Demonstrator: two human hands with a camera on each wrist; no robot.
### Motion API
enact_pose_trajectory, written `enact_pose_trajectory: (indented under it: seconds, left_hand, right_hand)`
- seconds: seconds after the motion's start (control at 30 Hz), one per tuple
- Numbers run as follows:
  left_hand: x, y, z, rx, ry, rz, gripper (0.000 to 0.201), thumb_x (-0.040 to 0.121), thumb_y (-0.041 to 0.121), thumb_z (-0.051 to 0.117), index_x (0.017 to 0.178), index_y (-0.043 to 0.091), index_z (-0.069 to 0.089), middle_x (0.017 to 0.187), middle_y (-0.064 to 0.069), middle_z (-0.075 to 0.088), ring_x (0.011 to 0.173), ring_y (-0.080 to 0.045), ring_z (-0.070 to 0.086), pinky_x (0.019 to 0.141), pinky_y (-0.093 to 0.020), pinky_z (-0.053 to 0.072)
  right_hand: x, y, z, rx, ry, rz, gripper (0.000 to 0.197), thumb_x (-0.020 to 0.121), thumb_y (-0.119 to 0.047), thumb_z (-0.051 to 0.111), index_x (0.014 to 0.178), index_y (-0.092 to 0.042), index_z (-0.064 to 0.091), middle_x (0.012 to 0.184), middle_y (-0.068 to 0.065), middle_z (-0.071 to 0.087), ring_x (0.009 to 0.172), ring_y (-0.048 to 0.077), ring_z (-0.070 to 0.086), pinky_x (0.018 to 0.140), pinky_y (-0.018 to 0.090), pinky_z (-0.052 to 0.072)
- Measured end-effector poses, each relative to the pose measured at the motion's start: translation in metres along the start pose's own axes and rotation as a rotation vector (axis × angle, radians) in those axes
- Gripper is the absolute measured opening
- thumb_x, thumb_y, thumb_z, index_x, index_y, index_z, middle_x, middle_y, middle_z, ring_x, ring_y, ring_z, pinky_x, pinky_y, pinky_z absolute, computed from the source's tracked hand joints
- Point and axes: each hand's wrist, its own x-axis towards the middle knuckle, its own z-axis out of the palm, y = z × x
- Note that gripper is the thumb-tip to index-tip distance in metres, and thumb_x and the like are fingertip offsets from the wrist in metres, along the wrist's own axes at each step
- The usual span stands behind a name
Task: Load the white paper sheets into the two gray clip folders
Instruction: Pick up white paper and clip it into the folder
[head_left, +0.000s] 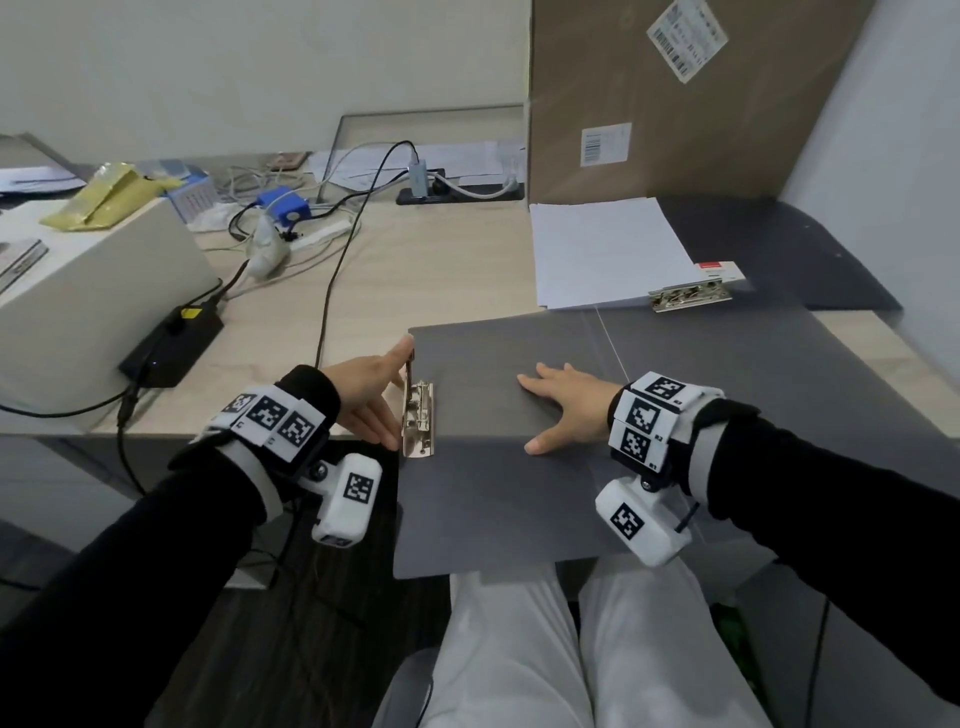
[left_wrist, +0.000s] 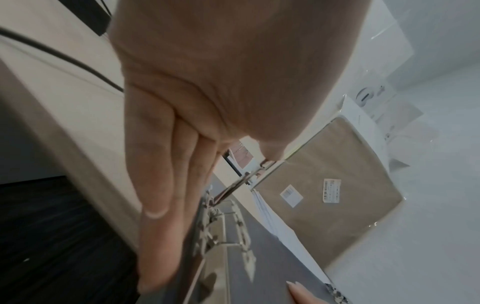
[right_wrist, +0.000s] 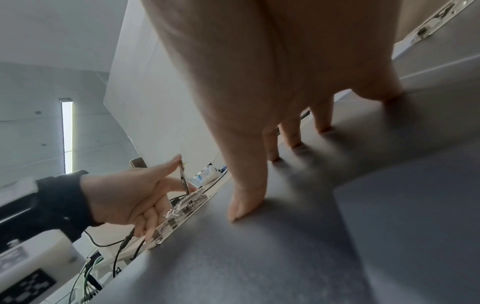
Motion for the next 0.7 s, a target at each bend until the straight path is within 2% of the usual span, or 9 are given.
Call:
enact_pose_trajectory:
  seconds: [0.07, 0.13, 0.27, 0.43, 0.53, 0.6, 0.7]
  left_hand:
    - [0.004, 0.006, 0.001, 0.015, 0.014, -0.058, 0.091, 0.08, 0.078, 0.015, 0.117, 0.001, 0.044, 0.079, -0.024, 0.071, 0.057, -0.024, 0.072, 0.049, -0.021, 0.053]
    - [0.009, 0.008, 0.002, 0.029, 0.021, -0.101, 0.09, 0.082, 0.076, 0.016, 0.107, -0.003, 0.049, 0.076, -0.025, 0.07, 0.052, -0.024, 0.07, 0.047, -0.021, 0.052]
    - [0.023, 0.005, 0.006, 0.133, 0.045, -0.169, 0.062, 0.091, 0.059, 0.033, 0.086, 0.001, 0.055, 0.047, -0.011, 0.066, 0.041, -0.019, 0.066, 0.04, -0.017, 0.049]
    - [0.025, 0.0, 0.003, 0.129, 0.034, -0.141, 0.043, 0.095, 0.045, 0.04, 0.083, 0.006, 0.054, 0.043, -0.005, 0.065, 0.037, -0.012, 0.064, 0.036, -0.015, 0.046]
    - [0.02, -0.002, -0.008, 0.125, 0.034, -0.104, 0.033, 0.095, 0.039, 0.044, 0.086, 0.01, 0.054, 0.046, -0.002, 0.066, 0.038, -0.009, 0.063, 0.039, -0.015, 0.046]
    - [0.017, -0.002, -0.018, 0.105, 0.059, -0.095, 0.029, 0.096, 0.037, 0.044, 0.09, 0.011, 0.054, 0.057, -0.005, 0.068, 0.04, -0.009, 0.063, 0.044, -0.016, 0.045]
    - [0.01, -0.001, -0.034, 0.079, 0.115, -0.097, 0.026, 0.097, 0.033, 0.044, 0.095, 0.009, 0.054, 0.075, -0.007, 0.065, 0.057, -0.013, 0.065, 0.05, -0.02, 0.043]
  right_hand:
    - [-0.001, -0.001, 0.0, 0.002, -0.001, 0.002, 0.098, 0.08, -0.05, 0.064, 0.152, -0.025, 0.002, 0.161, 0.002, -0.003, 0.148, 0.031, -0.005, 0.119, 0.04, 0.006]
    - [-0.004, -0.001, 0.0, -0.001, -0.001, 0.004, 0.098, 0.081, -0.05, 0.064, 0.152, -0.026, 0.002, 0.161, 0.0, -0.004, 0.148, 0.03, -0.005, 0.119, 0.041, 0.008]
    - [-0.008, -0.002, -0.002, 0.003, -0.002, 0.004, 0.097, 0.081, -0.049, 0.064, 0.153, -0.026, 0.003, 0.161, -0.001, -0.004, 0.148, 0.029, -0.006, 0.118, 0.044, 0.009]
    - [-0.011, -0.005, -0.002, 0.015, -0.002, 0.017, 0.095, 0.082, -0.049, 0.063, 0.153, -0.027, 0.002, 0.161, -0.001, -0.005, 0.148, 0.028, -0.007, 0.117, 0.046, 0.009]
    - [-0.009, -0.013, 0.001, 0.019, -0.006, 0.027, 0.094, 0.084, -0.049, 0.061, 0.153, -0.025, 0.001, 0.161, 0.001, -0.006, 0.148, 0.032, -0.008, 0.118, 0.043, 0.007]
    - [-0.004, -0.021, 0.003, 0.04, -0.004, 0.034, 0.093, 0.085, -0.051, 0.059, 0.153, -0.024, 0.001, 0.161, 0.002, -0.005, 0.146, 0.036, -0.009, 0.118, 0.045, 0.005]
    - [0.005, -0.038, 0.005, 0.116, 0.04, 0.043, 0.09, 0.085, -0.053, 0.057, 0.152, -0.024, 0.005, 0.161, 0.002, -0.004, 0.146, 0.038, -0.007, 0.12, 0.049, 0.006]
